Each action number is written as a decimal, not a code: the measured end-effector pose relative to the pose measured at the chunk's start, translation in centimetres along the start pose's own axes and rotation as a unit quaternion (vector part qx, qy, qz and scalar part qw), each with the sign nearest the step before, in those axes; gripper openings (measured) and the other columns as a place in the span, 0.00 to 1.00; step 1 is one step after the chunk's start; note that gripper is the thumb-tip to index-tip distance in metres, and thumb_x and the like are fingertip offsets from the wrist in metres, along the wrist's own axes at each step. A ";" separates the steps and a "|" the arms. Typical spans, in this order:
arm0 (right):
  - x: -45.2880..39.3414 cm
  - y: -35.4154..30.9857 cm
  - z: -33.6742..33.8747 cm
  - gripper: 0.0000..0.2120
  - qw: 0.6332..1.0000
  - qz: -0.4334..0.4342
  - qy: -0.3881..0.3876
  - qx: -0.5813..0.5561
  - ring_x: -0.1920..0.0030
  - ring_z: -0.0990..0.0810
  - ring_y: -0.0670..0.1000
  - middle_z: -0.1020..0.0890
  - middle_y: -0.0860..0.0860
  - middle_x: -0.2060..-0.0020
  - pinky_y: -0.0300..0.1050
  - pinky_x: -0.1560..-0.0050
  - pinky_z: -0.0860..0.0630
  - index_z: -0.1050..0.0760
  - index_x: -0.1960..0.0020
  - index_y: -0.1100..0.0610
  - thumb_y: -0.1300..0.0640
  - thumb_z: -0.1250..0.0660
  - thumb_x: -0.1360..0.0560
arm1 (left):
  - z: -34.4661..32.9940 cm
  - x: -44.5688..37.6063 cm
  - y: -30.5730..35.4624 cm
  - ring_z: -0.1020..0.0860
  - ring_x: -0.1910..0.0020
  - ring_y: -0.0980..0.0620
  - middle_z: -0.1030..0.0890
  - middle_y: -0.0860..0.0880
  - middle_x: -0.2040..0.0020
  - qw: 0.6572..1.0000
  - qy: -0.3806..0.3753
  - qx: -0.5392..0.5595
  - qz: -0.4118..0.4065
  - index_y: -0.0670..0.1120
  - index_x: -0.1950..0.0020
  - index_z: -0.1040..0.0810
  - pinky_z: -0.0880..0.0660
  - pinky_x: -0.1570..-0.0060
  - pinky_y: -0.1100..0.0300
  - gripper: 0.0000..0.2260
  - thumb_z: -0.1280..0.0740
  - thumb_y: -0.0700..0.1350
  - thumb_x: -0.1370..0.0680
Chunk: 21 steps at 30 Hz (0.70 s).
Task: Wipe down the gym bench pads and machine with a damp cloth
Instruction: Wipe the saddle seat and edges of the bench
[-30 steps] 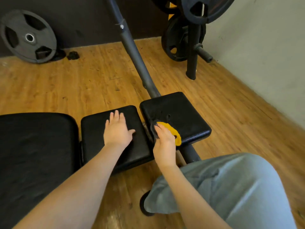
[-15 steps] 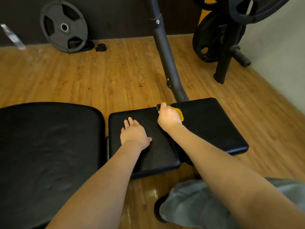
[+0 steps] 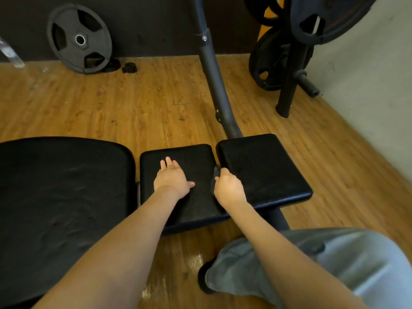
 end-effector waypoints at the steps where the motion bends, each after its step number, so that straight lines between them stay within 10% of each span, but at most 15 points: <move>1: 0.8 0.4 -0.7 0.17 1.000 0.019 0.019 0.005 0.41 0.25 0.56 0.25 0.58 0.40 0.44 0.44 0.30 0.35 0.32 0.62 0.58 0.44 0.19 | 0.0 0.0 0.0 0.57 0.23 0.42 0.58 0.40 0.22 1.000 0.002 -0.001 -0.002 0.39 0.23 0.56 0.47 0.26 0.49 0.39 0.37 0.56 0.21; 6: 2.8 1.2 -3.0 0.19 0.984 0.115 0.129 0.047 0.40 0.27 0.61 0.26 0.60 0.39 0.57 0.41 0.26 0.27 0.36 0.64 0.63 0.33 0.27 | -0.4 0.1 -0.4 0.57 0.23 0.42 0.57 0.40 0.22 1.000 0.013 -0.016 -0.018 0.38 0.23 0.56 0.49 0.27 0.50 0.38 0.39 0.57 0.21; 12: 0.1 0.3 -2.0 0.21 0.988 0.124 0.087 -0.009 0.29 0.36 0.55 0.34 0.58 0.30 0.41 0.29 0.42 0.38 0.28 0.64 0.60 0.43 0.20 | -0.4 -0.2 -0.4 0.56 0.23 0.42 0.57 0.39 0.22 0.999 0.016 -0.020 -0.023 0.38 0.23 0.56 0.50 0.26 0.50 0.38 0.39 0.57 0.21; 21: -3.5 -1.3 -1.3 0.19 0.980 0.025 0.109 -0.164 0.34 0.29 0.53 0.27 0.56 0.34 0.40 0.37 0.34 0.34 0.29 0.61 0.60 0.42 0.20 | -0.8 -0.4 -0.2 0.58 0.24 0.40 0.59 0.38 0.23 0.999 0.015 -0.036 -0.021 0.37 0.23 0.58 0.52 0.25 0.50 0.38 0.40 0.57 0.20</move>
Point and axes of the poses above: each hand's wrist, its own x-axis away from the middle knuckle, its own z-axis out of the back of the hand, y = z × x, the point moved 1 cm from there along -x, towards the middle knuckle
